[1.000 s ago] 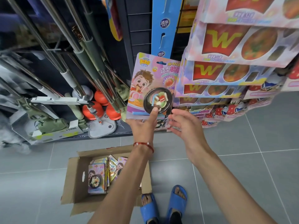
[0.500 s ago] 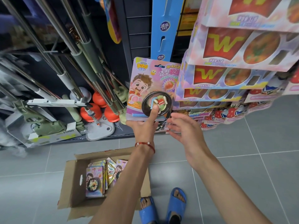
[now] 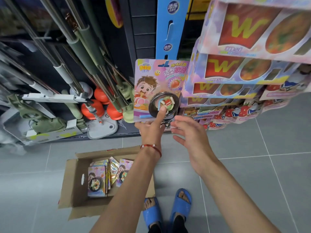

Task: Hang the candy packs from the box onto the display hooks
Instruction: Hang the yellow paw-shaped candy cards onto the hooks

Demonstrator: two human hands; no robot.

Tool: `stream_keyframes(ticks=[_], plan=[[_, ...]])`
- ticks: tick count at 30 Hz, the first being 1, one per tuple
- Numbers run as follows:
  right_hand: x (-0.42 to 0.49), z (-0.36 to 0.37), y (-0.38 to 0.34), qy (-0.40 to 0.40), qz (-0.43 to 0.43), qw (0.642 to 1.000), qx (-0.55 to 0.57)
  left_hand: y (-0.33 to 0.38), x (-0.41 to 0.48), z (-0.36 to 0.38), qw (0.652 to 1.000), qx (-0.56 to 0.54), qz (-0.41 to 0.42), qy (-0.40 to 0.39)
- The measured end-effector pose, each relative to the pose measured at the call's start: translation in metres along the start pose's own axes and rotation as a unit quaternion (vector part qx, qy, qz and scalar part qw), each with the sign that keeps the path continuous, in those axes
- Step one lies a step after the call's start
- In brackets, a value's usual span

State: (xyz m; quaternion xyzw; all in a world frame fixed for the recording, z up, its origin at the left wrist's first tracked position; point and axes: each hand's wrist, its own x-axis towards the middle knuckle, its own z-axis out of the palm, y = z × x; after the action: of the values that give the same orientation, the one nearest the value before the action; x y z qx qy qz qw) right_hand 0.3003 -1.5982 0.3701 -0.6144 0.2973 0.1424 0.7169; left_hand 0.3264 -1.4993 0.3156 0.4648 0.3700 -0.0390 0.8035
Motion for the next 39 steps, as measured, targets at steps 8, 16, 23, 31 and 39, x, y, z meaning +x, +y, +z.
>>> stream_keyframes(ticks=[8,16,23,31,39], plan=[[-0.009,0.024,0.027,-0.056,0.032,0.997,-0.034,-0.014,-0.022,-0.052,0.997,-0.052,-0.057,0.010],[-0.039,0.078,0.113,-0.097,0.099,0.980,-0.145,-0.035,-0.032,-0.190,0.985,-0.068,-0.101,0.120],[-0.055,0.142,0.221,-0.059,0.168,0.961,-0.210,-0.049,-0.013,-0.365,0.965,-0.028,-0.170,0.196],[-0.037,0.182,0.335,-0.035,0.231,0.933,-0.272,-0.073,0.028,-0.487,0.954,0.071,-0.207,0.205],[0.048,0.186,0.445,-0.038,0.222,0.911,-0.345,-0.147,0.114,-0.548,0.934,0.201,-0.218,0.200]])
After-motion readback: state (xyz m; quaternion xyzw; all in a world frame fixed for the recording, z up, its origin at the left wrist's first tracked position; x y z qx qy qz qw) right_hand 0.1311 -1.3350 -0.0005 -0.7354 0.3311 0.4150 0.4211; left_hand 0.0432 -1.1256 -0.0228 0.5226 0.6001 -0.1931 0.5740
